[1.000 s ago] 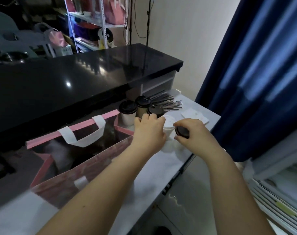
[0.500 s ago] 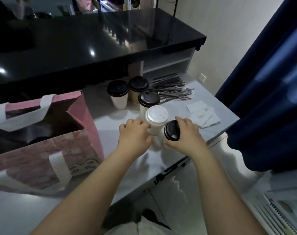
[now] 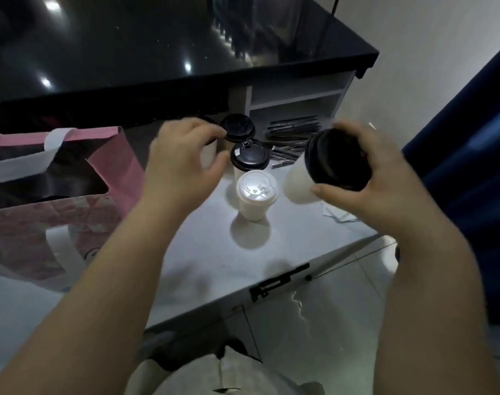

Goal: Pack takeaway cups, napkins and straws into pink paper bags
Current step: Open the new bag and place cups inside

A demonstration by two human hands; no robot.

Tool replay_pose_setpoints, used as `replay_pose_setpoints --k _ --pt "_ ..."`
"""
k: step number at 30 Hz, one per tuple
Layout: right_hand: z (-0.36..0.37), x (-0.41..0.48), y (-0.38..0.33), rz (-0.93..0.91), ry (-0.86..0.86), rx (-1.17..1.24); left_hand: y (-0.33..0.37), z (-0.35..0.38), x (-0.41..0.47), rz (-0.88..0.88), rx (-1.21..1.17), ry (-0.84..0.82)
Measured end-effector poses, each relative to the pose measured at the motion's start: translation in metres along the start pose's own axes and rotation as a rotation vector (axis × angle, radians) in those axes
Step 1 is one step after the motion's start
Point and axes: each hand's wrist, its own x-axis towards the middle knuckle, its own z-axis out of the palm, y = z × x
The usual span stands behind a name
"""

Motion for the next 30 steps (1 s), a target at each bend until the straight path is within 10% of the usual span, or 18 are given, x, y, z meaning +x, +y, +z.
replay_pose_setpoints --k 18,23,30 --pt "0.135 0.088 -0.185 -0.335 -0.064 -0.039 -0.133 -0.175 -0.009 -0.195 -0.068 0.014" --pt "0.149 0.085 -0.228 -0.382 0.091 -0.048 -0.182 -0.209 -0.026 -0.268 -0.209 -0.414" --pt "0.157 0.069 -0.268 -0.429 0.189 0.001 -0.218 -0.19 -0.03 -0.174 -0.007 -0.541"
